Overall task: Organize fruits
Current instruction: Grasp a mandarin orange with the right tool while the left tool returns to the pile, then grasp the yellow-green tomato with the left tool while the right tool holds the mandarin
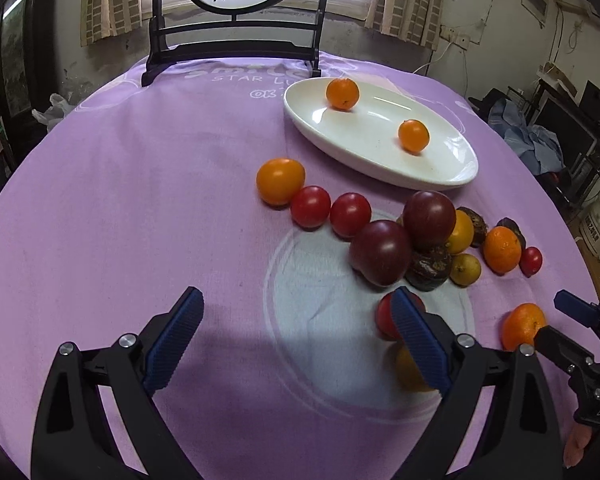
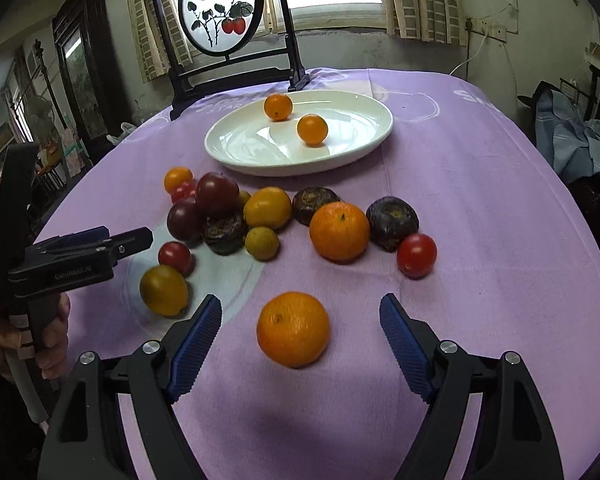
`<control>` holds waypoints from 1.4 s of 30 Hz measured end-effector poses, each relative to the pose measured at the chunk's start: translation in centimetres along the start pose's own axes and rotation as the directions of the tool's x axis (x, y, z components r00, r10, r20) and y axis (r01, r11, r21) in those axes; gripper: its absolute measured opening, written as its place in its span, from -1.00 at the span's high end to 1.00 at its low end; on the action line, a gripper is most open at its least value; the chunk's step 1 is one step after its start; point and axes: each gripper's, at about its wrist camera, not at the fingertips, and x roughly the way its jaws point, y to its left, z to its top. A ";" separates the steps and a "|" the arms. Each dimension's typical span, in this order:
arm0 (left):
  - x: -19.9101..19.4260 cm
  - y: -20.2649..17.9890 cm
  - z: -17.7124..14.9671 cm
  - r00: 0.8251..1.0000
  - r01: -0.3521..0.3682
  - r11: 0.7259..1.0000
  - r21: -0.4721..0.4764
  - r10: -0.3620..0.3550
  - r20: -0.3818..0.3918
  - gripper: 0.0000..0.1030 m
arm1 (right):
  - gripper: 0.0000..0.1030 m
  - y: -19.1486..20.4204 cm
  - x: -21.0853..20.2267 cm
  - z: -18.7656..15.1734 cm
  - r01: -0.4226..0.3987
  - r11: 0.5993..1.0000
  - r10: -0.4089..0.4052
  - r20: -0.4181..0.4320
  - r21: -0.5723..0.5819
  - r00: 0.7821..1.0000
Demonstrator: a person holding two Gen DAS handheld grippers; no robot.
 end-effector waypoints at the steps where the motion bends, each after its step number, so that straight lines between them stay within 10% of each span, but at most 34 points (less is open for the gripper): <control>1: -0.2 -0.1 -0.3 1.000 0.004 1.000 0.006 -0.004 0.015 -0.81 | -0.59 0.0 0.0 -0.4 0.005 1.000 -0.005 -0.005 0.000 1.000; 5: -0.8 0.4 -0.3 0.997 0.067 0.998 -0.022 -0.065 0.051 -0.82 | -0.55 0.5 0.2 -1.2 0.037 0.999 -0.038 -0.019 -0.009 0.999; 12: -0.2 0.8 -0.2 0.996 0.090 0.995 -0.042 -0.089 0.025 -0.82 | 0.17 0.8 2.3 -1.5 0.040 0.999 -0.040 -0.097 0.002 0.994; 42: -4.1 -4.4 -3.0 0.998 0.064 0.989 0.135 -0.063 -0.010 -0.84 | 0.17 -0.6 2.1 -1.5 -0.052 0.994 0.059 -0.078 0.092 0.995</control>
